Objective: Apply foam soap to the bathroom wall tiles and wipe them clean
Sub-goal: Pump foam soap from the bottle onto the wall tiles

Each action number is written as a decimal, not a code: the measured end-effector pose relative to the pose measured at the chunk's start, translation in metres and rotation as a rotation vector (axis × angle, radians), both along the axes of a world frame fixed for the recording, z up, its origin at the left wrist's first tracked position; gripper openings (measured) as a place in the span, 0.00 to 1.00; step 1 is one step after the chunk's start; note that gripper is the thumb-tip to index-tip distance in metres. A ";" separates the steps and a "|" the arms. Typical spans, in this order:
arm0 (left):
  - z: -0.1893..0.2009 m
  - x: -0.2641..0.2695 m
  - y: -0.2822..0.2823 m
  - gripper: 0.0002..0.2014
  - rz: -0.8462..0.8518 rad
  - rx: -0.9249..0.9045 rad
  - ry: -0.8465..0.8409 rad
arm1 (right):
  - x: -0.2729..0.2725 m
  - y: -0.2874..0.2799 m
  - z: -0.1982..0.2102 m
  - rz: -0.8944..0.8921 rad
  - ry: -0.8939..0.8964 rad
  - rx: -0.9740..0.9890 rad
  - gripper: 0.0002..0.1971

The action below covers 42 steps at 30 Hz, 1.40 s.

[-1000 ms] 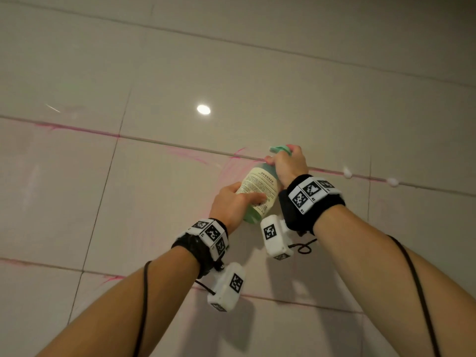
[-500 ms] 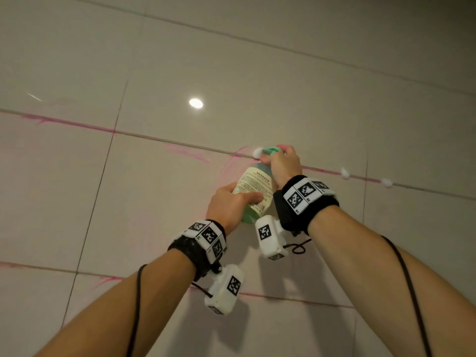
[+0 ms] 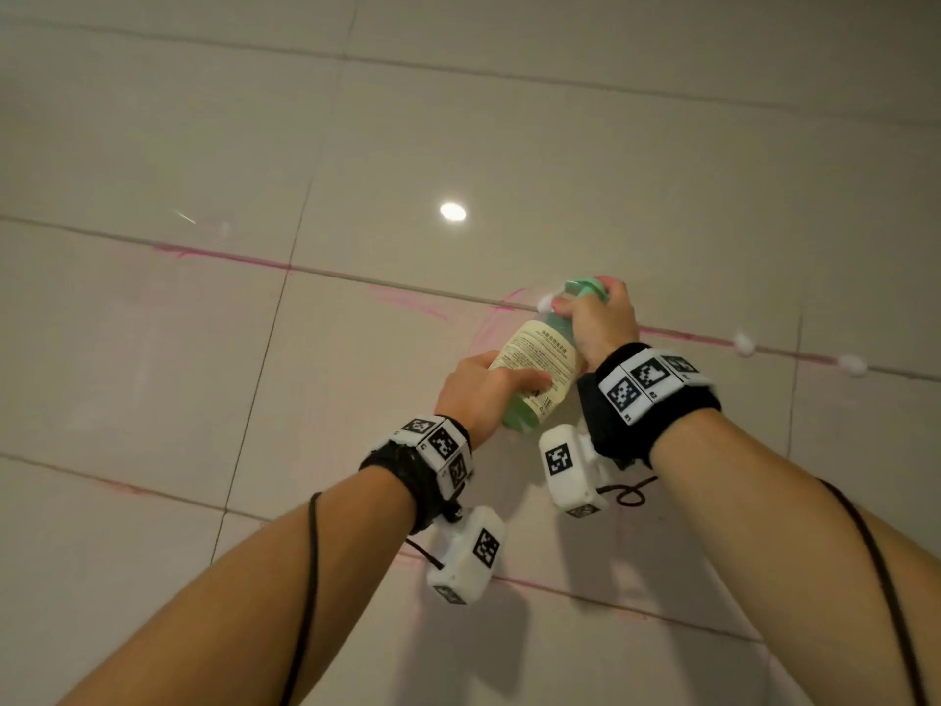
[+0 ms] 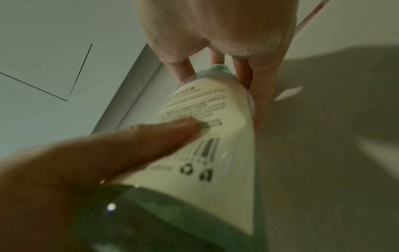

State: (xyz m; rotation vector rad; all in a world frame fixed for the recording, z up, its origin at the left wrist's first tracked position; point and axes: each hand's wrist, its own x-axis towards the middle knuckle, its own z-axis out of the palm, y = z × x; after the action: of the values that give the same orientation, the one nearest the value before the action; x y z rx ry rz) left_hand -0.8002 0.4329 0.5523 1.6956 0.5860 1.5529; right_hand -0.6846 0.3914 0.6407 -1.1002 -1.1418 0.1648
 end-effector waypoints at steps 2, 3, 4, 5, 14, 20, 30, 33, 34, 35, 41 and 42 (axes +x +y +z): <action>0.002 -0.003 -0.002 0.14 0.010 0.002 -0.001 | -0.004 -0.001 0.003 0.006 0.008 0.001 0.26; 0.002 -0.005 -0.002 0.14 0.009 -0.003 -0.008 | -0.007 0.000 0.004 0.006 0.009 0.001 0.27; 0.003 -0.006 -0.002 0.14 0.004 -0.006 -0.015 | -0.010 0.000 0.006 0.006 0.004 0.001 0.27; 0.002 -0.008 -0.001 0.14 0.000 -0.009 -0.024 | -0.014 0.000 0.006 0.003 0.001 0.000 0.27; -0.001 -0.037 0.023 0.14 -0.021 -0.033 -0.085 | -0.043 0.015 0.001 -0.040 -0.015 0.002 0.17; -0.002 -0.040 0.019 0.11 -0.066 -0.054 -0.112 | -0.051 0.016 0.002 -0.065 -0.039 0.007 0.17; 0.001 -0.079 0.017 0.12 0.012 -0.072 -0.119 | -0.081 0.030 0.007 -0.003 -0.117 -0.037 0.29; 0.001 -0.104 0.022 0.12 0.031 -0.090 -0.098 | -0.100 0.037 0.009 -0.006 -0.140 -0.079 0.30; -0.001 -0.114 0.023 0.11 0.036 -0.097 -0.089 | -0.107 0.039 0.008 -0.006 -0.144 -0.094 0.31; -0.002 -0.122 0.024 0.11 0.040 -0.104 -0.075 | -0.115 0.041 0.005 -0.012 -0.144 -0.105 0.33; -0.011 -0.169 0.045 0.14 0.012 -0.123 0.024 | -0.159 0.057 -0.009 -0.051 -0.065 -0.119 0.31; -0.011 -0.175 0.049 0.15 0.003 -0.128 0.034 | -0.165 0.059 -0.009 -0.058 -0.043 -0.112 0.30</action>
State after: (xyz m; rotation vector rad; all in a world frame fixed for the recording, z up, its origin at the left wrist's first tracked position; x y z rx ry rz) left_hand -0.9753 0.4819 0.5411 1.6278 0.6918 1.4591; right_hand -0.8494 0.4509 0.6317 -1.2394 -1.1483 0.1622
